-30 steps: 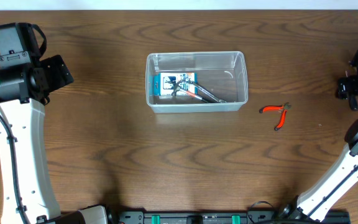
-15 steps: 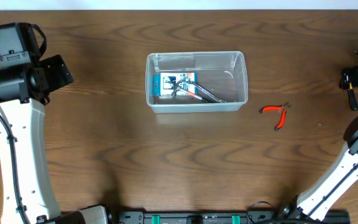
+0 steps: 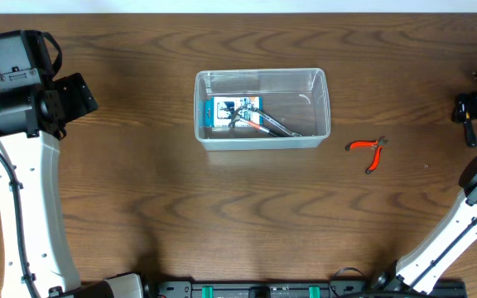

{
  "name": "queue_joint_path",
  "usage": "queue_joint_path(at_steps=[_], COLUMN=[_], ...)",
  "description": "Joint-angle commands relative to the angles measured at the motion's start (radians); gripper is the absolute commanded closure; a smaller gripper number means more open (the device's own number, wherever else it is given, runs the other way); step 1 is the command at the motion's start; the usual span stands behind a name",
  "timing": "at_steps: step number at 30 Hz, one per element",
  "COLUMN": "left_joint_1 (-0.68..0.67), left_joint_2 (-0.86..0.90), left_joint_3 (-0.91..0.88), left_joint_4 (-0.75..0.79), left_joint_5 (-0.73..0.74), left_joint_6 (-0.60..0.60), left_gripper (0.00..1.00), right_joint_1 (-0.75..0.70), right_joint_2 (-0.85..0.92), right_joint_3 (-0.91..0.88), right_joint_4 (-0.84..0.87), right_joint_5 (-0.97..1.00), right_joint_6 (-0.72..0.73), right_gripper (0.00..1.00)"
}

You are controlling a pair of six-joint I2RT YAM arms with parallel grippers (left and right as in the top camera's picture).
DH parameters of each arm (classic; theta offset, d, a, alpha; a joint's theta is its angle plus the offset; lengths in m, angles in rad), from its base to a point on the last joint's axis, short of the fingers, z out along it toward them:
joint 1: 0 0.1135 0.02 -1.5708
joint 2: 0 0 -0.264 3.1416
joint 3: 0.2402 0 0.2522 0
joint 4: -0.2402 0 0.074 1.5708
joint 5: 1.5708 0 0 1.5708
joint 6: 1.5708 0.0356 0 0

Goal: Pack container
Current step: 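Lower the open right gripper over the screwdriver's black handle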

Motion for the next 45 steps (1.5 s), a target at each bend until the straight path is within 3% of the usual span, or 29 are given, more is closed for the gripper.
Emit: queue_joint_path(at_steps=[1,45], left_joint_1=[0.004,0.004], left_joint_2=[0.002,0.002], left_joint_3=[0.002,0.002], left_joint_4=[0.001,0.001], left_joint_5=[-0.016,-0.016], left_joint_6=[0.016,0.016], left_gripper=[0.02,0.02], right_joint_1=[0.005,-0.014], right_joint_2=[0.01,0.126], right_joint_3=[0.016,0.016], right_joint_4=[0.004,0.026], right_joint_5=[-0.005,-0.005], right_joint_6=[-0.013,-0.014], right_gripper=[0.01,0.01])
